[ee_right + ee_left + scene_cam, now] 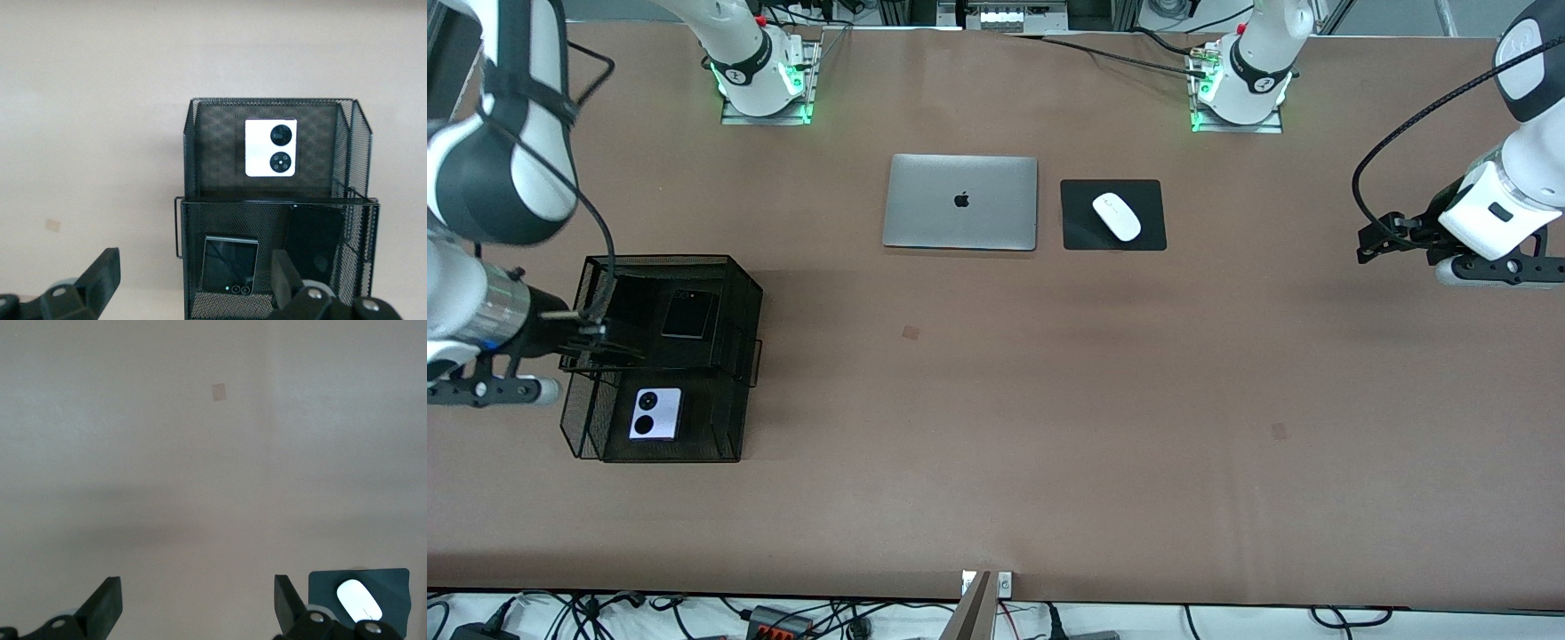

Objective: Place phones with both arms

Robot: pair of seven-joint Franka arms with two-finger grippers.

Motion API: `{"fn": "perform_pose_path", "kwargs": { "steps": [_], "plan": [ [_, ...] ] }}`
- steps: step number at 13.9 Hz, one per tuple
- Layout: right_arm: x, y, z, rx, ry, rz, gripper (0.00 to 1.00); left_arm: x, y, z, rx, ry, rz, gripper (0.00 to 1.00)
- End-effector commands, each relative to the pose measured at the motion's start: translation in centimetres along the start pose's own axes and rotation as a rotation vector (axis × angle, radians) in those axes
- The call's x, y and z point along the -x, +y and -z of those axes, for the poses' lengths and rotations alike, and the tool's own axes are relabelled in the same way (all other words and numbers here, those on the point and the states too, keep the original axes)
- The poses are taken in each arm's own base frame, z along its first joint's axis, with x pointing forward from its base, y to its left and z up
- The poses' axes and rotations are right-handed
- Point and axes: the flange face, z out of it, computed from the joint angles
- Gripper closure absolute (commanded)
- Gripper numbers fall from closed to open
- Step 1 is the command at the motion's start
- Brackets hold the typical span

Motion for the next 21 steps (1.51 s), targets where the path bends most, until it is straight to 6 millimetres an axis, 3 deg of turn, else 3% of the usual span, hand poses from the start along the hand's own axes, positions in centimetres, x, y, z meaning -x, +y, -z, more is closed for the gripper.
{"fn": "perform_pose_path", "kwargs": {
  "steps": [1,3,6,9,14,17,19,21],
  "plan": [
    [1.5,2.6,4.0,-0.014,0.056,-0.008,0.00,0.8,0.1,0.4,0.013,0.009,-0.023,0.00],
    [2.9,3.9,5.7,-0.013,0.069,-0.012,0.00,0.8,-0.1,0.2,0.014,0.006,-0.014,0.00],
    [4.1,3.9,7.2,-0.001,0.068,-0.011,0.00,0.9,-0.4,0.1,0.015,-0.008,0.008,0.00],
    [6.1,4.0,6.8,0.040,0.005,-0.011,0.00,1.0,-0.4,0.0,0.015,-0.022,0.029,0.00],
    [12.6,3.5,5.0,0.051,0.025,-0.017,0.00,1.0,-0.4,0.1,0.015,-0.019,0.024,0.00],
    [11.9,4.2,4.5,0.046,0.020,-0.031,0.00,1.0,-0.3,0.0,0.015,-0.020,0.024,0.00],
    [10.3,4.5,5.7,0.043,0.037,-0.022,0.00,1.0,-0.4,0.1,0.015,-0.018,0.024,0.00],
    [10.7,4.2,6.5,0.046,0.002,-0.022,0.00,1.0,-0.4,0.0,0.015,-0.020,0.023,0.00]
  ]
}}
